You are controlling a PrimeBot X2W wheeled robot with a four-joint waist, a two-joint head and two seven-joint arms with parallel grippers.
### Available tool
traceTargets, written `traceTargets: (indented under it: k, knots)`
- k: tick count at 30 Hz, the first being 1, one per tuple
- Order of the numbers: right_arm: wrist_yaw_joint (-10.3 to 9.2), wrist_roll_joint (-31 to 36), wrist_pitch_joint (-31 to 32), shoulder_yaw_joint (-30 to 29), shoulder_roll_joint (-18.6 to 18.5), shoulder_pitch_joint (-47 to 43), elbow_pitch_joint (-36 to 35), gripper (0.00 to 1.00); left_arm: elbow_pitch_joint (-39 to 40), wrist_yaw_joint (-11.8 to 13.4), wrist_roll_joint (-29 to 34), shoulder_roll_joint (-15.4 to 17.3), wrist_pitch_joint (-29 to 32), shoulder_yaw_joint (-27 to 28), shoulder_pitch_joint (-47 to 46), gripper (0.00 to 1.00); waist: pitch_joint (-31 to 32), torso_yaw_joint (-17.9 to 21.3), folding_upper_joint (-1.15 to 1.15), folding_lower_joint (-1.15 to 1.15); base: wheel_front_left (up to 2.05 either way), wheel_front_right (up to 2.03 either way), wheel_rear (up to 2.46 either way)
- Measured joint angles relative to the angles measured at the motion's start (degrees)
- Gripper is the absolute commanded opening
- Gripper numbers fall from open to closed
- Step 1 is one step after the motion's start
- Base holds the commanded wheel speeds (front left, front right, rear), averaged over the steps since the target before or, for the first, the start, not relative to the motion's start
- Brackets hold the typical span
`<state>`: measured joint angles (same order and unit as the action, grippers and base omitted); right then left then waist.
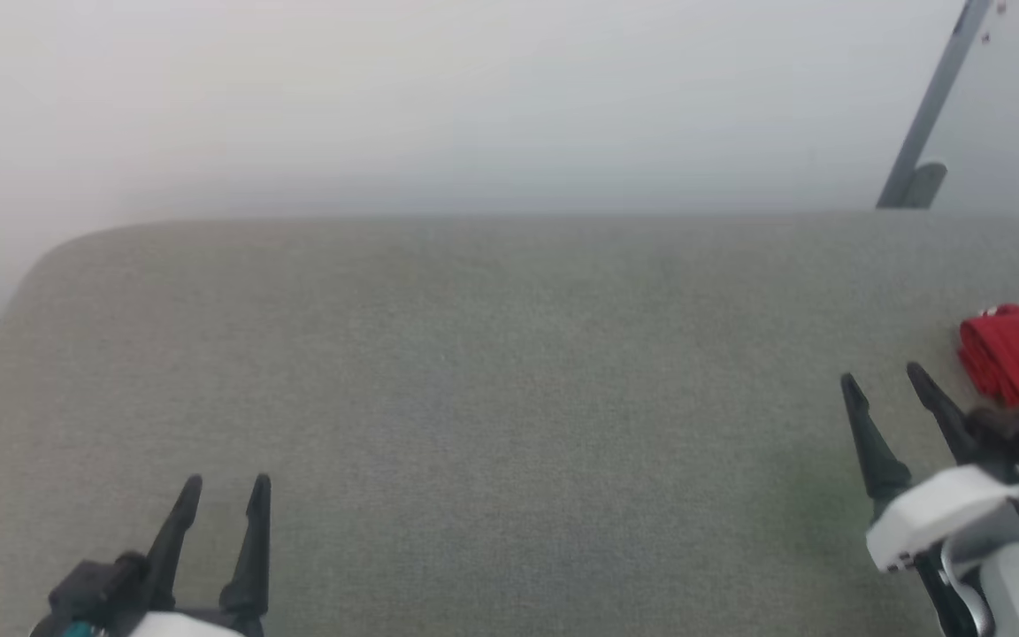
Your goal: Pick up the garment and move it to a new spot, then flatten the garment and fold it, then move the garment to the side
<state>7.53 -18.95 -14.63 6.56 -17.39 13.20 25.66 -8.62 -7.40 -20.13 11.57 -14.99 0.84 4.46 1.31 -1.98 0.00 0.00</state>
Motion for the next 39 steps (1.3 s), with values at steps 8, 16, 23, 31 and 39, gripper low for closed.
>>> traceTargets:
  k: [8, 16, 23, 31, 39]
  knots:
    - [0.00, -0.2, 0.1, -4.8, 0.6, -5.6, -5.2, 1.00, 3.1, 0.0, 0.5, 0.0, 0.0, 1.0, 3.9, 1.00, 2.0, -1.2, 0.00, 0.00, 0.00, 0.00, 0.00]
    - [-0.01, -0.1, 2.6, -8.9, 2.5, -11.4, -12.0, 1.00, 5.8, 0.0, 0.6, -0.9, 0.0, 3.0, 7.9, 1.00, 2.8, -1.5, 0.00, 0.00, 0.00, 0.00, 0.00]
    - [-0.01, 0.3, 4.1, -10.0, 3.6, -12.7, -14.8, 1.00, 6.2, 0.0, 0.6, -1.2, 0.0, 3.6, 8.3, 1.00, 2.8, -1.2, 0.00, 0.00, 0.00, 0.00, 0.00]
    - [0.00, 0.2, 4.6, -10.1, 5.1, -14.1, -14.1, 0.00, 4.9, 0.0, 0.5, -2.2, 0.1, 3.5, 8.4, 0.00, 2.6, -0.9, 0.00, 0.00, 0.00, 0.00, 0.00]
    - [0.00, -5.9, 6.4, -10.3, 6.4, -15.0, -12.7, 0.00, 3.0, 0.0, -5.6, -3.2, 1.9, 3.3, 8.1, 0.00, 2.4, -0.8, 0.00, 0.00, 0.00, 0.00, 0.00]
